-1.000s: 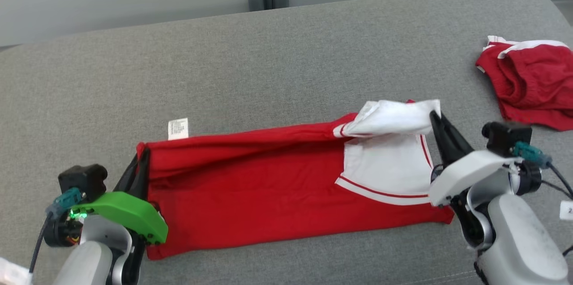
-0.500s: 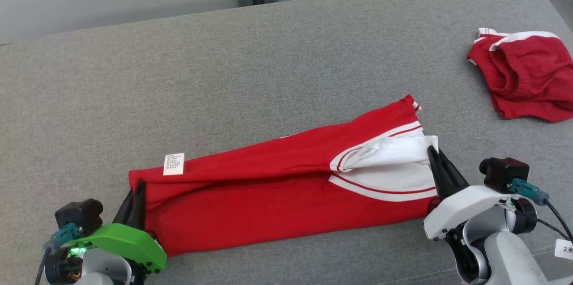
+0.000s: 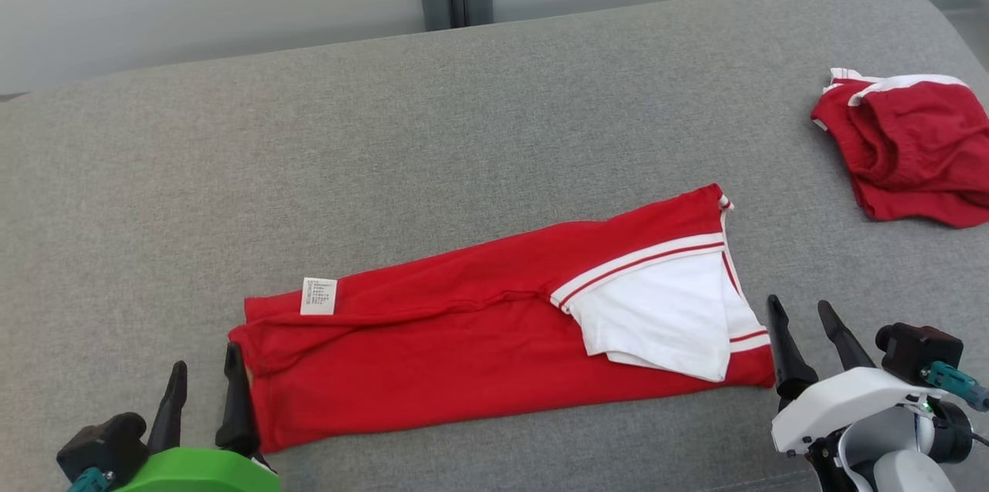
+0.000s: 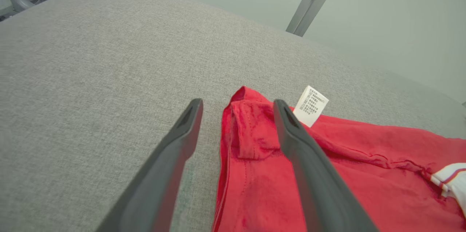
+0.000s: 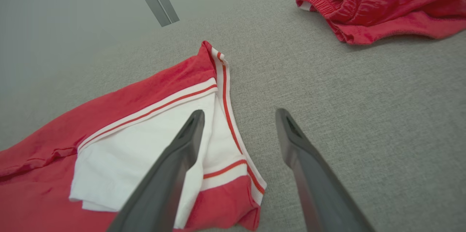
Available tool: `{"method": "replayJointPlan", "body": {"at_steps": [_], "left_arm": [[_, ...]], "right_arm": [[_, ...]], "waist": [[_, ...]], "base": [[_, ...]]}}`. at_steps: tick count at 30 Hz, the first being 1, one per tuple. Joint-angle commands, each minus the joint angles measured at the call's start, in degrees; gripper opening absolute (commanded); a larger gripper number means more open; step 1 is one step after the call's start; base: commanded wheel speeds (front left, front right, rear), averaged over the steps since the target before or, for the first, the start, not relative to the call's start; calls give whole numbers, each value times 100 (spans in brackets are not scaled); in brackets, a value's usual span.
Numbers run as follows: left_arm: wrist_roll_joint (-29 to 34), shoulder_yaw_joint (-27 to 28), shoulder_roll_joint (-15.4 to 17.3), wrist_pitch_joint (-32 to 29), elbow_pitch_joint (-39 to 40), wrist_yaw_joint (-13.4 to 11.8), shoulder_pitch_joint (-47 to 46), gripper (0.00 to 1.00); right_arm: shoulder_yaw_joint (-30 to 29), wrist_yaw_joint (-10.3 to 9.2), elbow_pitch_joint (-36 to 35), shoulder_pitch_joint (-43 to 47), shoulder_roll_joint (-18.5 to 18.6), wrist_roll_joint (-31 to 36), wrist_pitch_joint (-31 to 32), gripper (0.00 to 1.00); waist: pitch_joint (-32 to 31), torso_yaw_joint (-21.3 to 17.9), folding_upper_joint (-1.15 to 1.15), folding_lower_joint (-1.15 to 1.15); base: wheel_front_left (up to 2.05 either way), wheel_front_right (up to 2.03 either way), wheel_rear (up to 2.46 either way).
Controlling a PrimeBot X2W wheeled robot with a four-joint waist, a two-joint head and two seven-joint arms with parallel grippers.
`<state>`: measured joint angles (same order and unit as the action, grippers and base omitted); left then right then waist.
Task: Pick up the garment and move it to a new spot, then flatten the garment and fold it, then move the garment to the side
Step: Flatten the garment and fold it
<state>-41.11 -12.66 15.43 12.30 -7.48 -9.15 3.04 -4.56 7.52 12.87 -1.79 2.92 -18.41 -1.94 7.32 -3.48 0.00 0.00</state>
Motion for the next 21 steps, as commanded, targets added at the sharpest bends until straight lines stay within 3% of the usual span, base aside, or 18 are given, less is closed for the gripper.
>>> {"method": "replayJointPlan", "body": {"at_steps": [1, 9, 21], "left_arm": [[58, 86, 25, 68, 75, -87, 110, 100], [243, 264, -30, 209, 78, -293, 95, 100], [395, 263, -199, 269, -60, -224, -82, 100]], "right_arm": [[-44, -9, -26, -14, 1, 64, -12, 100], [-80, -8, 171, -432, 31, 522, 436, 100], [50, -8, 1228, -1100, 450, 764, 1696, 100]], "waist": [[-30, 48, 0, 0], [-82, 275, 0, 0], [-112, 763, 0, 0]], "base": [[0, 0, 0], [0, 0, 0], [0, 0, 0]]}}
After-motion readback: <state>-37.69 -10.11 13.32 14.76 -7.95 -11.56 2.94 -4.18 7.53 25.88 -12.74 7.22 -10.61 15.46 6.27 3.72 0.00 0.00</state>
